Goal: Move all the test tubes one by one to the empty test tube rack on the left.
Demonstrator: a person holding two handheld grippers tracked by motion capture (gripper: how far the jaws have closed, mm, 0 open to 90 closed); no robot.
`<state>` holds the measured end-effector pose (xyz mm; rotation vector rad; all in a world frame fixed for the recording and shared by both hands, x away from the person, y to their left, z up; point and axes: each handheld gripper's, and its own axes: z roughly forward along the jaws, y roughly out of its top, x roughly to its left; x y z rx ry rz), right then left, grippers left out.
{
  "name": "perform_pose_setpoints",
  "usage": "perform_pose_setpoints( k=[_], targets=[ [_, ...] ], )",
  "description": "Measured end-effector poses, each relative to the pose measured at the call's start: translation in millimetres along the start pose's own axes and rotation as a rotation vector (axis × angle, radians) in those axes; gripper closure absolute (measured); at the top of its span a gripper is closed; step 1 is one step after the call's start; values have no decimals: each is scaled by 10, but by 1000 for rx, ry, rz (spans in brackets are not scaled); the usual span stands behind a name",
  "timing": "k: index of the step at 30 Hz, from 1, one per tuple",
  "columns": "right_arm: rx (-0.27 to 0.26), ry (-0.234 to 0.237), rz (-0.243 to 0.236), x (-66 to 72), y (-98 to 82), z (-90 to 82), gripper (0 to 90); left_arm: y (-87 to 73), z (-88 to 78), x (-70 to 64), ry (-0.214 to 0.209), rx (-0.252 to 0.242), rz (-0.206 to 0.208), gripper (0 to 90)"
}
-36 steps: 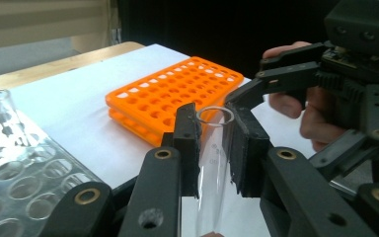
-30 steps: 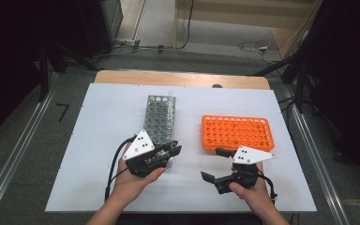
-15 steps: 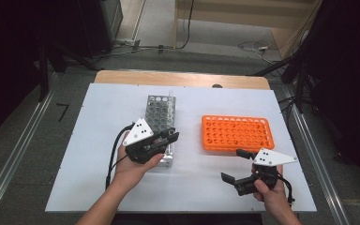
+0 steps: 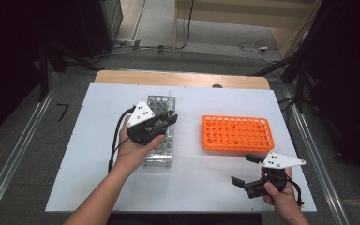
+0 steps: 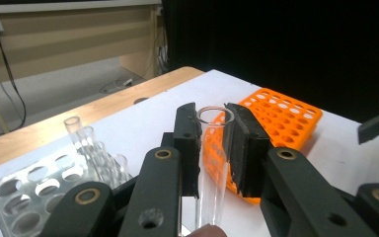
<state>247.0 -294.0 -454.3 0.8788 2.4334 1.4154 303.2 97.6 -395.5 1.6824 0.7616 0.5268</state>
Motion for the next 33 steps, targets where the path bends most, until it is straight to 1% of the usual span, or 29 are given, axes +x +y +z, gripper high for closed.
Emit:
perform_pose_setpoints(
  k=[5, 9, 14, 17, 22, 23, 27, 29, 33],
  targets=[
    [-14, -12, 14, -36, -7, -43, 0, 9, 106, 81, 25, -5, -9, 760],
    [-24, -16, 14, -53, -8, -66, 0, -4, 197, 136, 48, 2, -10, 760],
    [-29, -19, 17, -65, -14, -77, 0, -14, 291, 188, 86, -5, -17, 760],
    [-31, -19, 18, -68, -12, -85, 0, -15, 343, 214, 101, -10, -24, 760],
    [-31, -25, 20, -75, -15, -89, 0, -31, 400, 240, 126, -10, -15, 760],
    [-31, -25, 20, -77, -15, -91, 0, -39, 414, 248, 135, -9, -16, 760],
    [-37, -23, 21, -80, -15, -98, 0, -60, 438, 288, 147, -6, -24, 760],
    [-40, -20, 22, -79, -14, -104, 0, -68, 451, 296, 155, -6, -17, 760],
    [-40, -24, 23, -89, -19, -108, 0, -87, 474, 287, 166, 14, 9, 760]
  ],
)
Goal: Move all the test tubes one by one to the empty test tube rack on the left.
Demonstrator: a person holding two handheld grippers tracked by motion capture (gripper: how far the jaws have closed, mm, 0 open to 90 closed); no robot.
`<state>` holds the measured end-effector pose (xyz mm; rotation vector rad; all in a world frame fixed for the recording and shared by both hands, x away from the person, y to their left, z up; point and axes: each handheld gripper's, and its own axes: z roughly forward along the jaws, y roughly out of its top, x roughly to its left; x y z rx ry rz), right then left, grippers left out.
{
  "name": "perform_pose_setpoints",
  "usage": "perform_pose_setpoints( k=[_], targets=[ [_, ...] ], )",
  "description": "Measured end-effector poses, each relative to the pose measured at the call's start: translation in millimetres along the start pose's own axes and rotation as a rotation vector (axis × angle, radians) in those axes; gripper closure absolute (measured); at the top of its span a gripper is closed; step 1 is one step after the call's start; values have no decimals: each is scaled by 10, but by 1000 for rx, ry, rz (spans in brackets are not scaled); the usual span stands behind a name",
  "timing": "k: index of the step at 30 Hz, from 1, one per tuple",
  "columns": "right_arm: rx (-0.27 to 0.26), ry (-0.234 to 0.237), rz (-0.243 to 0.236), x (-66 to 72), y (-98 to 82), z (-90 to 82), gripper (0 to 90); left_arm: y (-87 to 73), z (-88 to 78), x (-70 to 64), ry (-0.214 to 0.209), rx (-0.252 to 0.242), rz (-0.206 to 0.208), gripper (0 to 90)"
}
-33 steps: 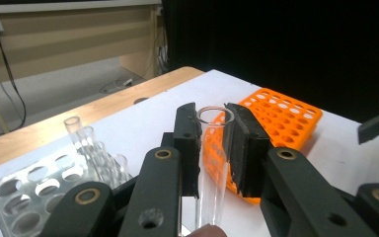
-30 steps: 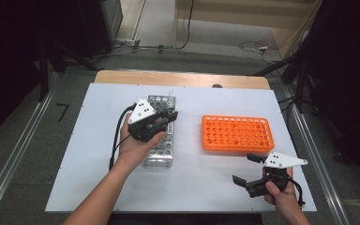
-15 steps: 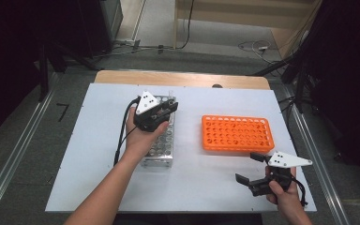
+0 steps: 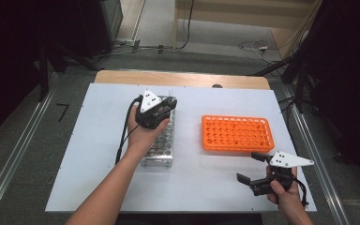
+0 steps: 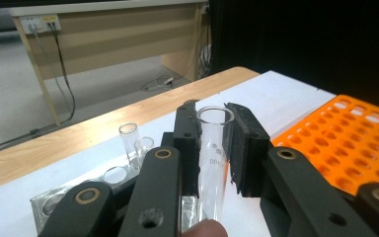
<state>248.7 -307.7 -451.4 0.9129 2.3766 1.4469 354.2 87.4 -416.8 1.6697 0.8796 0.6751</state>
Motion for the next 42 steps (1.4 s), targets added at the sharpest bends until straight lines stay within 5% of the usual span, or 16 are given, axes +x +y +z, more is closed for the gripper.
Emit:
perform_pose_setpoints(
  k=[19, 42],
  targets=[
    [2, -3, 2, 1, -3, 5, 0, -119, 30, -50, 24, 144, -13, 758],
    [-2, -15, 4, -12, -6, -2, 0, -126, 0, -31, -3, 139, -46, 692]
  ],
)
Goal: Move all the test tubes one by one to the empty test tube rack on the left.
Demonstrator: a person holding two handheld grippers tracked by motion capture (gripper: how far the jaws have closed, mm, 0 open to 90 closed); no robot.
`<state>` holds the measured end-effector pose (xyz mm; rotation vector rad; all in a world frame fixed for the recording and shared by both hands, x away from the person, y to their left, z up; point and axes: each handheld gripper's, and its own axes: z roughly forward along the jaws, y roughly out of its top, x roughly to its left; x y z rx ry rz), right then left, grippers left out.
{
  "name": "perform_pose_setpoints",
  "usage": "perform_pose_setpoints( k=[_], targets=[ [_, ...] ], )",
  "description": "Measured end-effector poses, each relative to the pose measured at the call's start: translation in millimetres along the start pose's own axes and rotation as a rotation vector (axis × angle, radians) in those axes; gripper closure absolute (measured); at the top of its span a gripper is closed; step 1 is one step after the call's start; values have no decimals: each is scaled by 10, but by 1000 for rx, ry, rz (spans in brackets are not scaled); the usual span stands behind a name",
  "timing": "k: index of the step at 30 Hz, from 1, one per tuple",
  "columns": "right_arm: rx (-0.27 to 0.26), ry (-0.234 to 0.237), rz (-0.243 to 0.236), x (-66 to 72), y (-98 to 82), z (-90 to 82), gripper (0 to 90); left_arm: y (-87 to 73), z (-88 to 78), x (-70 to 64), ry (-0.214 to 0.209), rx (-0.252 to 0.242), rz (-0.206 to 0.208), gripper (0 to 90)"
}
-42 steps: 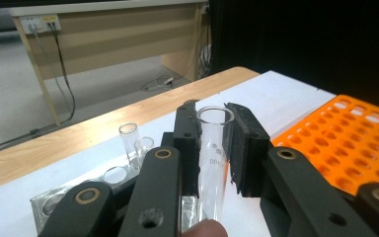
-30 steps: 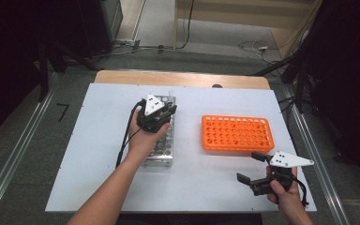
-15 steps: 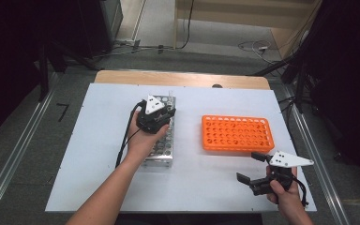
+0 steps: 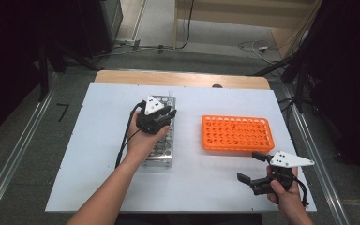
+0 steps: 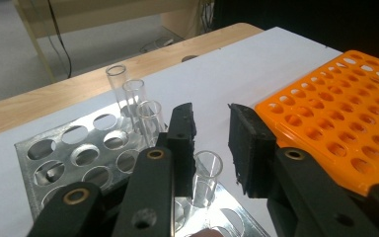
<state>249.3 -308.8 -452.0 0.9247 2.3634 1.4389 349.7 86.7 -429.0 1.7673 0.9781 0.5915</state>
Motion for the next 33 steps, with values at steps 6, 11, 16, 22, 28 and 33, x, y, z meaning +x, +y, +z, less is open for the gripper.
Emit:
perform_pose_setpoints(
  k=[6, 11, 16, 22, 28, 33],
  targets=[
    [0, -2, 3, -12, -2, -4, 0, 27, -76, 16, -9, -12, -22, 525],
    [0, -5, 4, -19, -1, -6, 0, 44, -130, 8, -32, -34, -33, 371],
    [2, -6, 5, -19, -2, 1, 0, 60, -177, 0, -57, -42, -56, 168],
    [3, -9, 3, -29, -4, 5, 0, 69, -293, -24, -86, -62, -57, 45],
    [3, -12, 5, -42, -6, 7, 0, 61, -446, -25, -109, -86, -54, 4],
    [7, -14, 6, -42, -7, 12, 0, 17, -562, -28, -106, -90, -45, 4]
  ],
)
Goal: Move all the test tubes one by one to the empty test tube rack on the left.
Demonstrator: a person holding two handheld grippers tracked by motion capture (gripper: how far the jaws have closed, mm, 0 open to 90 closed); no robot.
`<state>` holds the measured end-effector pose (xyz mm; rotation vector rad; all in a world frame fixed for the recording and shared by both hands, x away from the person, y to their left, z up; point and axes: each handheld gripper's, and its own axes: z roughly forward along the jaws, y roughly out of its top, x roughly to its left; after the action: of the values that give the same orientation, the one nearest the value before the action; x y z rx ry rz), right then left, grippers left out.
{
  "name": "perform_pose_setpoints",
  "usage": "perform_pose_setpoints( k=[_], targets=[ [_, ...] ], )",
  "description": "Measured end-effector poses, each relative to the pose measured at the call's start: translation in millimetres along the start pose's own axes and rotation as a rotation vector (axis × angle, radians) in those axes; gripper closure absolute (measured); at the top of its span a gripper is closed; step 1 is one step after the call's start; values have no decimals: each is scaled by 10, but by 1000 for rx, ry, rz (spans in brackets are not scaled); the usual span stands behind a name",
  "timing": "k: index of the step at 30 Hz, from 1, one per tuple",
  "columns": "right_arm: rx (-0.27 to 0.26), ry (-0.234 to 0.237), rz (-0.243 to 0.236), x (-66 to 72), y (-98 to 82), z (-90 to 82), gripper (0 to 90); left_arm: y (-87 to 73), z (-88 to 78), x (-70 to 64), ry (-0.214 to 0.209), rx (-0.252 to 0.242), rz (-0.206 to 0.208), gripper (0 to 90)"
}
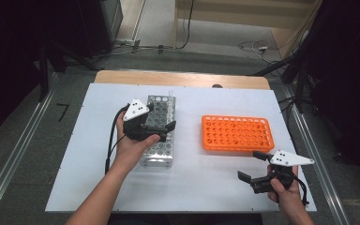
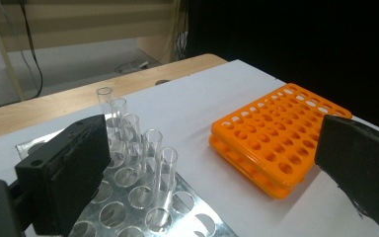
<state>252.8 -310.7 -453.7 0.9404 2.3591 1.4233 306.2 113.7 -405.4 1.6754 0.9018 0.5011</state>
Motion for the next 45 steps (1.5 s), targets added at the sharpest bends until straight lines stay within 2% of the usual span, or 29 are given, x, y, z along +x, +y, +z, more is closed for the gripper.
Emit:
perform_pose_setpoints(
  k=[5, 9, 15, 23, 29, 32, 37, 42, 45],
  targets=[
    [3, -2, 1, -2, -1, 7, 0, -56, -116, -13, 2, 0, -1, 0],
    [3, -5, -1, -6, -3, 7, 0, -125, -225, -39, 8, 5, 17, 0],
    [7, -7, 2, -16, -9, 11, 0, -225, -390, -73, 1, 2, 4, 0],
    [8, -16, 2, -24, -12, 14, 0, -351, -653, -50, 19, -9, 0, 0],
    [9, -25, -1, -43, -24, 10, 0, -501, -834, 11, 42, -17, -17, 0],
    [9, -30, 5, -45, -26, 1, 0, -598, -940, 61, 44, -22, -44, 0],
    [2, -36, 8, -67, -34, -9, 0, -723, -1103, 120, 61, -34, -51, 0],
    [3, -42, 13, -99, -51, -21, 0, -873, -1211, 179, 58, -20, -42, 0],
    [-1, -48, 19, -133, -62, -33, 0, -927, -1273, 248, 34, -30, -60, 0]
  ],
)
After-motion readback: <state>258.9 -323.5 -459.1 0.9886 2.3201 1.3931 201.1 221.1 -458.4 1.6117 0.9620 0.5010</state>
